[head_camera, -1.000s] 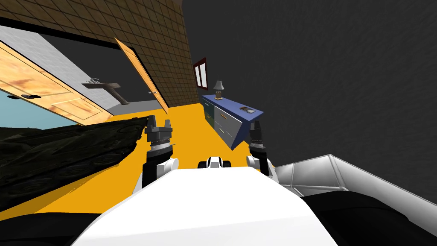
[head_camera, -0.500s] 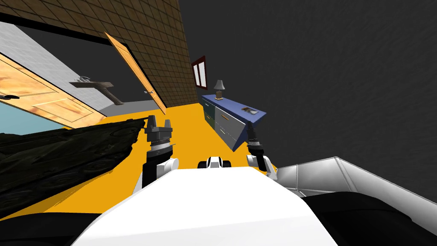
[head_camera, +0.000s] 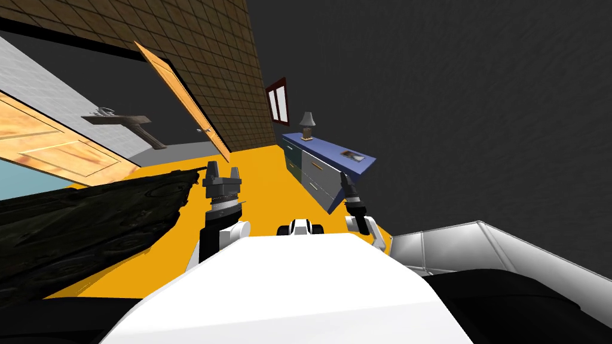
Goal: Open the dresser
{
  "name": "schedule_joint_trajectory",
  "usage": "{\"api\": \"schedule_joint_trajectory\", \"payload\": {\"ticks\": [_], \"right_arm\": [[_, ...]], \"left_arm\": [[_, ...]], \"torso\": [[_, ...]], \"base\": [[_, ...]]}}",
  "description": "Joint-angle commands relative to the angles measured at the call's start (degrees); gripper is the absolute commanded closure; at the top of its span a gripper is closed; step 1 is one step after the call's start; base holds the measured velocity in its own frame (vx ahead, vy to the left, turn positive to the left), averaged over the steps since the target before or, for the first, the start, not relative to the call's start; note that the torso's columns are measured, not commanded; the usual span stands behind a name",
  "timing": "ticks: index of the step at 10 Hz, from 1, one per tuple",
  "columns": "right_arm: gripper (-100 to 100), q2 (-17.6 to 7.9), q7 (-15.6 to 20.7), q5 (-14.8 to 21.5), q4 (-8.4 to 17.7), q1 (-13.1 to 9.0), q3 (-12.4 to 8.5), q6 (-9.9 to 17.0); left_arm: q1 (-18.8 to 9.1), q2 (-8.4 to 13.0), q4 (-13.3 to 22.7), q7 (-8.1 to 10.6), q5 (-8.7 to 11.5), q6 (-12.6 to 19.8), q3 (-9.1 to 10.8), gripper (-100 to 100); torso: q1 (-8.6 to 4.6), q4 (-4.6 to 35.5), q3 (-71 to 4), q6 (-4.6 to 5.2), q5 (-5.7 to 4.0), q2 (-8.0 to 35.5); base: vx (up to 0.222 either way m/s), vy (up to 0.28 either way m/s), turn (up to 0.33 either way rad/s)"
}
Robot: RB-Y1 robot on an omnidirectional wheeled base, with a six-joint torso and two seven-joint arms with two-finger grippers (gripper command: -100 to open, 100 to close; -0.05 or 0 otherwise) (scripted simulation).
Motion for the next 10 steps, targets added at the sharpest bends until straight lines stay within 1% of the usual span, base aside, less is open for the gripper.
{"api": "schedule_joint_trajectory", "payload": {"ticks": [1, 2, 3, 4, 5, 6, 7, 8, 9, 10], "right_arm": [[-100, -0.2, 1.2, 3.6, 1.1, -0.9, -0.3, 2.0], [-100, -0.3, 2.3, 5.8, 2.3, -1.6, -0.6, 3.6], [-100, -0.3, 2.3, 6.4, 2.3, -1.6, -0.6, 3.6], [-100, -0.5, 3.4, 8.6, 3.5, -2.3, -0.9, 5.2], [-100, -0.5, 3.4, 9.2, 3.5, -2.3, -0.9, 5.2], [-100, -0.6, 4.5, 11.3, 4.8, -3.0, -1.2, 6.8], [-100, -0.6, 4.5, 12.1, 4.8, -3.0, -1.2, 6.8], [-100, -0.8, 5.6, 14.4, 6.1, -3.8, -1.5, 8.5], [-100, -0.8, 5.6, 15.1, 6.1, -3.8, -1.5, 8.5], [-100, -1.0, 6.8, 17.3, 7.5, -4.6, -1.8, 10.1]], "left_arm": [[0.0, 0.0, 0.0, 0.0, 0.0, 0.0, 0.0, 0], [0.0, 0.0, 0.0, 0.0, 0.0, 0.0, 0.0, 0], [0.0, 0.0, 0.0, 0.0, 0.0, 0.0, 0.0, 0], [0.0, 0.0, 0.0, 0.0, 0.0, 0.0, 0.0, 0], [0.0, 0.0, 0.0, 0.0, 0.0, 0.0, 0.0, 0], [0.0, 0.0, 0.0, 0.0, 0.0, 0.0, 0.0, 0], [0.0, 0.0, 0.0, 0.0, 0.0, 0.0, 0.0, 0], [0.0, 0.0, 0.0, 0.0, 0.0, 0.0, 0.0, 0], [0.0, 0.0, 0.0, 0.0, 0.0, 0.0, 0.0, 0], [0.0, 0.0, 0.0, 0.0, 0.0, 0.0, 0.0, 0]], "torso": [[-0.08, 0.0, 0.0, 0.01, -0.03, 0.0], [-0.17, 0.0, 0.0, 0.01, -0.05, 0.0], [-0.11, 0.0, 0.0, 0.01, -0.05, -0.1], [-0.08, 0.0, 0.0, 0.01, -0.03, 0.0], [-0.04, 0.0, 0.0, 0.01, -0.02, 0.0], [-0.06, 0.0, 0.0, 0.0, -0.03, 0.0], [0.04, 0.0, 0.0, 0.01, -0.01, -0.1], [-0.06, 0.0, 0.0, 0.0, -0.02, 0.0], [-0.04, 0.0, 0.0, 0.01, -0.03, -0.1], [-0.07, 0.0, 0.0, 0.01, -0.03, 0.0]], "base": [[0.084, 0.065, -0.031], [0.099, 0.071, -0.052], [0.071, 0.07, -0.029], [0.077, 0.075, -0.061], [0.075, 0.064, -0.028], [0.091, 0.095, -0.057], [0.072, 0.077, -0.032], [0.088, 0.087, -0.041], [0.088, 0.083, -0.034], [0.1, 0.075, -0.071]]}}
